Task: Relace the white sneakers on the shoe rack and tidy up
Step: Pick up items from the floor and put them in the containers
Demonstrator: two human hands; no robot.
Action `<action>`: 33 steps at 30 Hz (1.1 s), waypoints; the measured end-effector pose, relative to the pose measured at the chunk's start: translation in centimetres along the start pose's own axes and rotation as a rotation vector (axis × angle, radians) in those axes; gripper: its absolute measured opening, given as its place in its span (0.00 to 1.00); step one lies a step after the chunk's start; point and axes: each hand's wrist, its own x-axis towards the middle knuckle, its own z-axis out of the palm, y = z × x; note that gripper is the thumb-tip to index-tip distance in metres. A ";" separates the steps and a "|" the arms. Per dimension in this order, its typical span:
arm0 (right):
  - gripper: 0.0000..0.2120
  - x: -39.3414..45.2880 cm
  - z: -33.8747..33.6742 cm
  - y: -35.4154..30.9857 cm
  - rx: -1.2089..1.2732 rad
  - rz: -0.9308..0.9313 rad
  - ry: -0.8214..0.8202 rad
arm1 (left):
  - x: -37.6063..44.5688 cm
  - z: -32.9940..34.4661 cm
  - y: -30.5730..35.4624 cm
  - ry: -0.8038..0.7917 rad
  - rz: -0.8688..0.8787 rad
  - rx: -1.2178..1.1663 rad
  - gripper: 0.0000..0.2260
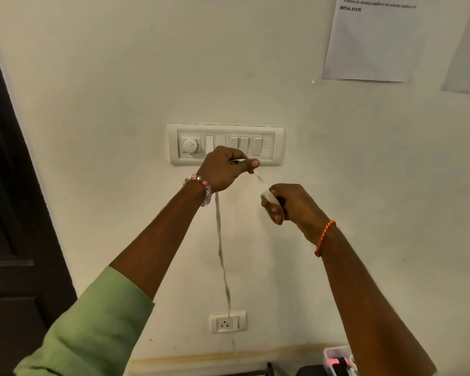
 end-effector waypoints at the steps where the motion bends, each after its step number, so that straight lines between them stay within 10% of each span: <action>1: 0.18 -0.1 -0.2 -0.1 0.082 -0.015 -0.012 | -0.3 0.2 -0.2 -0.009 -0.011 -0.043 0.11; 13: 0.10 0.8 -0.9 -1.0 0.972 -0.201 0.211 | -4.3 3.9 -1.6 -0.328 -0.258 -0.311 0.13; 21: 0.09 2.6 0.6 3.3 0.338 -0.161 0.512 | -3.3 2.0 0.3 -0.299 -0.048 0.061 0.13; 27: 0.13 0.9 1.4 4.4 -0.190 -0.132 0.294 | -1.9 0.5 0.4 -0.311 -0.020 0.147 0.12; 33: 0.20 -0.1 2.0 3.8 0.039 -0.187 0.337 | -1.9 0.9 -0.9 -0.295 -0.074 0.009 0.11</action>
